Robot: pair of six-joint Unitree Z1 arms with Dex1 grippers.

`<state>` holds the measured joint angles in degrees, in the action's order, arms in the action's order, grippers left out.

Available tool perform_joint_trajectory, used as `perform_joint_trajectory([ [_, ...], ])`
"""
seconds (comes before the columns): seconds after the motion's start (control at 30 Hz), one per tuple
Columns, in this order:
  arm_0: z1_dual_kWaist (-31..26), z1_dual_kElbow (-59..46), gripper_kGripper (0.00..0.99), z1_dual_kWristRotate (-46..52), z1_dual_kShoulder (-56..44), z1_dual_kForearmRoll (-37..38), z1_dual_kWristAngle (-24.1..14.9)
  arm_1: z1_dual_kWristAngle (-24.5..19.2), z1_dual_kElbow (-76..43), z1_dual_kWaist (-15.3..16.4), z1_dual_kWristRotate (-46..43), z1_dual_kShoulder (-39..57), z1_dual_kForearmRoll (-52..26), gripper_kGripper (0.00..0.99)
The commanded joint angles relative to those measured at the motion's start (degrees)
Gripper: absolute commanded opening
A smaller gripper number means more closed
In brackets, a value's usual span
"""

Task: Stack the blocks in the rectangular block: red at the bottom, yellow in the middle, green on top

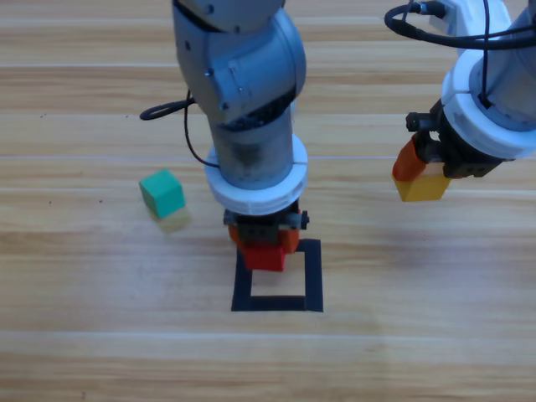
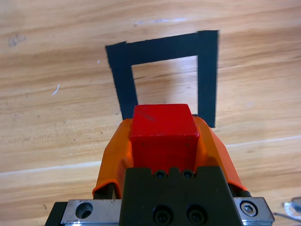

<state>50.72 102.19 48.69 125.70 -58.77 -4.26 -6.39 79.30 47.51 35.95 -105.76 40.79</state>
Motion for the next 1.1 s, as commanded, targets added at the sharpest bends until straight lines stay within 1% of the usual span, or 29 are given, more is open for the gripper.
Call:
perform_joint_trajectory([
  [0.03, 1.49, 4.34, 0.0, 4.48, 4.47, -3.64, -1.8, -0.03, -0.82, 1.01, 0.44, -2.52, 0.52, 0.021],
  [0.13, 1.49, 4.95, 0.0, 5.98, 4.56, -3.81, -1.71, -0.03, -0.73, 1.01, 0.35, -2.7, 0.52, 0.021],
  [0.37, 2.45, 9.61, 0.0, 9.49, 8.42, -8.12, -1.36, -0.03, -0.73, 1.01, 0.26, -3.05, 0.52, 0.021],
  [0.43, 2.54, 9.87, 0.0, 10.11, 9.21, -8.21, -1.01, -0.03, -0.73, 1.01, 0.26, -3.14, 0.52, 0.021],
  [0.6, 2.72, 11.63, 0.0, 10.55, 10.71, -9.35, -0.22, -0.11, -0.82, 1.01, 0.17, -3.31, 0.52, 0.021],
  [1.1, 2.81, 12.6, 0.0, 9.32, 12.38, -9.26, 0.75, -0.11, -0.82, 1.01, 0.09, -3.4, 0.52, 0.021],
])
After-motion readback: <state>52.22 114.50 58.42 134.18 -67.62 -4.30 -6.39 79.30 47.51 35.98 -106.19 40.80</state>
